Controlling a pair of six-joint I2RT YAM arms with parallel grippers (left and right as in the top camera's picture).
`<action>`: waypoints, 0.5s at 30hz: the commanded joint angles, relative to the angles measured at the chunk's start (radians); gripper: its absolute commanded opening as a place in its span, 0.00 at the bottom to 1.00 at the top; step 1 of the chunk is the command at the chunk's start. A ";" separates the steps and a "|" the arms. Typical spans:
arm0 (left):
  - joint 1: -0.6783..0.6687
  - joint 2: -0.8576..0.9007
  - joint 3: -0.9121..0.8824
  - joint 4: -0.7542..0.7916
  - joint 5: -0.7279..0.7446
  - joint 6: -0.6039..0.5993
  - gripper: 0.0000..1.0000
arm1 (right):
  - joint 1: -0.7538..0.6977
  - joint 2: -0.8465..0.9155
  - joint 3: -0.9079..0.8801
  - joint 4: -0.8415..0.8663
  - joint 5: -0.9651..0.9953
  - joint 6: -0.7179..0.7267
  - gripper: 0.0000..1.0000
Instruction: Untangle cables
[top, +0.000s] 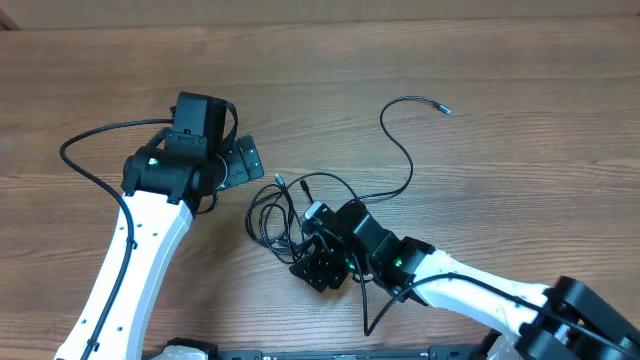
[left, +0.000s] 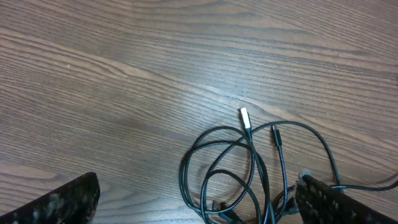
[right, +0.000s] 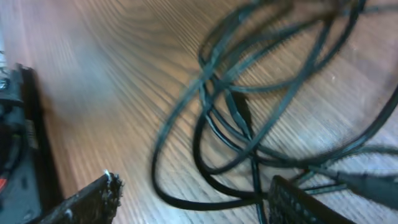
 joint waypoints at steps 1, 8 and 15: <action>0.004 -0.022 0.011 0.001 0.007 0.023 1.00 | 0.005 0.027 0.014 0.021 0.021 0.042 0.73; 0.004 -0.022 0.011 0.001 0.007 0.023 1.00 | 0.005 0.027 0.014 0.053 0.115 0.128 0.08; 0.004 -0.022 0.011 0.001 0.007 0.023 1.00 | 0.004 0.021 0.026 0.035 0.164 0.138 0.04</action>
